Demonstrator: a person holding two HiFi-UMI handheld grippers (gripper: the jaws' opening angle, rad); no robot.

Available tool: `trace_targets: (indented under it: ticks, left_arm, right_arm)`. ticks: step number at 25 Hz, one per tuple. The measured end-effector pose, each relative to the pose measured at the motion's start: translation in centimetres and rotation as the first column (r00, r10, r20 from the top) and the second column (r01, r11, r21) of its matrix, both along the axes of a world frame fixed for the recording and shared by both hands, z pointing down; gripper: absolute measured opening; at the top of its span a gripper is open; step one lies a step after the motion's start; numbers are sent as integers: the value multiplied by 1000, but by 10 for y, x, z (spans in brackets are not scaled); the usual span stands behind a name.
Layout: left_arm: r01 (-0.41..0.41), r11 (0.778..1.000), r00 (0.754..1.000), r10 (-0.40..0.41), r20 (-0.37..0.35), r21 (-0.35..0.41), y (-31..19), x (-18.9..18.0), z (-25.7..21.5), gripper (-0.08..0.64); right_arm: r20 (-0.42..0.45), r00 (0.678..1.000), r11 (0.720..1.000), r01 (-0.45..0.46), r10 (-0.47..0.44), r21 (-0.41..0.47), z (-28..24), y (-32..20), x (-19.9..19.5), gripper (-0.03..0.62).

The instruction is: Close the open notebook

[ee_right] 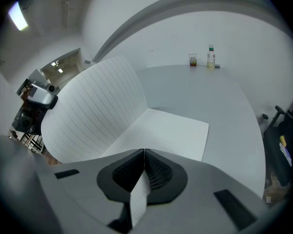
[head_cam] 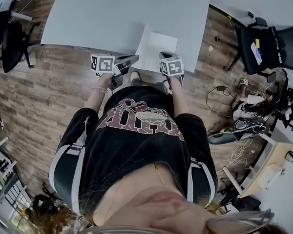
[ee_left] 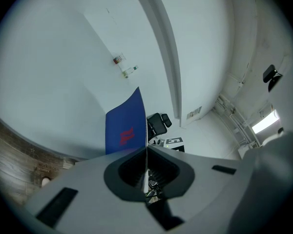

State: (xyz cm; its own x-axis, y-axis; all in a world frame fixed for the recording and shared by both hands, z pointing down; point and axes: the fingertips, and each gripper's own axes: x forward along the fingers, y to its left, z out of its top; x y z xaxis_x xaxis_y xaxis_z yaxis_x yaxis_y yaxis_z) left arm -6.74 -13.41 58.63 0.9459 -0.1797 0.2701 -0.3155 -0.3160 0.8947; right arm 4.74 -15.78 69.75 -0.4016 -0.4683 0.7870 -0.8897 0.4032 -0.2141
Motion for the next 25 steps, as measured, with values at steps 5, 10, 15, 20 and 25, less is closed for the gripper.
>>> trace_targets:
  ticks: [5,10,15,20,25]
  left_arm:
    - [-12,1000,1000,12,-10,-3,3,10,2,54]
    - [-23,1000,1000,23,-18,-3,6,20,2,54]
    - [-33,999,999,33,-25,-4,9,31,4,54]
    - [-55,998,998,55,-21,-2,12,46,5,54]
    - [-78,997,997,78,-12,-3,16,60,9,54]
  right_arm:
    - [9,1000,1000,-6,6,5,-2,4,4,19]
    - [19,1000,1000,-10,10,6,-4,7,7,20]
    - [12,1000,1000,-15,15,12,-6,12,13,20]
    - [14,999,999,-31,30,13,-6,15,24,20]
    - [15,999,999,-47,47,12,-7,21,33,19]
